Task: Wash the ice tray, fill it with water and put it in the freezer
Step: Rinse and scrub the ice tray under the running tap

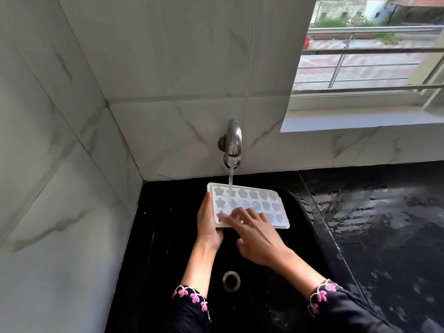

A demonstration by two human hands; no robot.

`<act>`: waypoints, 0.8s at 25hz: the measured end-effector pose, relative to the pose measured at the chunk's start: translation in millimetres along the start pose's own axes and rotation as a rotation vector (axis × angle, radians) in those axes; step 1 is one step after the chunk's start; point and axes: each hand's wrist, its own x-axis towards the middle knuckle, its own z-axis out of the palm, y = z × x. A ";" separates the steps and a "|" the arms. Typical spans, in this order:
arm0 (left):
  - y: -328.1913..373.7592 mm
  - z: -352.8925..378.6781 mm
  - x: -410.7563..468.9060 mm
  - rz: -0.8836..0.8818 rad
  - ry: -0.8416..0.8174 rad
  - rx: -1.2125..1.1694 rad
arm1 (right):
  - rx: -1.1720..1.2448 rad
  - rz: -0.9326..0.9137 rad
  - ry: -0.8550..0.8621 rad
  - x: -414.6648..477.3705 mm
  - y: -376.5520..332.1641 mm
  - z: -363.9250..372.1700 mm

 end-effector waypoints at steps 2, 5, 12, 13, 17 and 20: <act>-1.6 8.6 -0.3 -0.025 -0.015 -0.019 | -0.087 -0.001 0.091 7.2 1.6 -5.3; 5.0 21.7 1.0 -0.030 -0.030 -0.037 | -0.011 0.130 0.097 11.3 -12.1 -7.9; -0.2 31.6 -5.4 -0.038 -0.045 -0.037 | -0.172 -0.038 0.150 12.8 15.9 -20.5; 1.2 35.0 -6.3 -0.044 -0.063 -0.022 | -0.170 -0.005 0.182 14.2 12.0 -19.8; 6.5 31.7 -0.1 -0.014 -0.041 0.016 | 0.005 0.091 0.133 7.8 -5.6 -13.4; 5.4 8.9 6.8 0.003 -0.036 -0.015 | -0.107 -0.035 0.115 -5.1 3.2 -10.8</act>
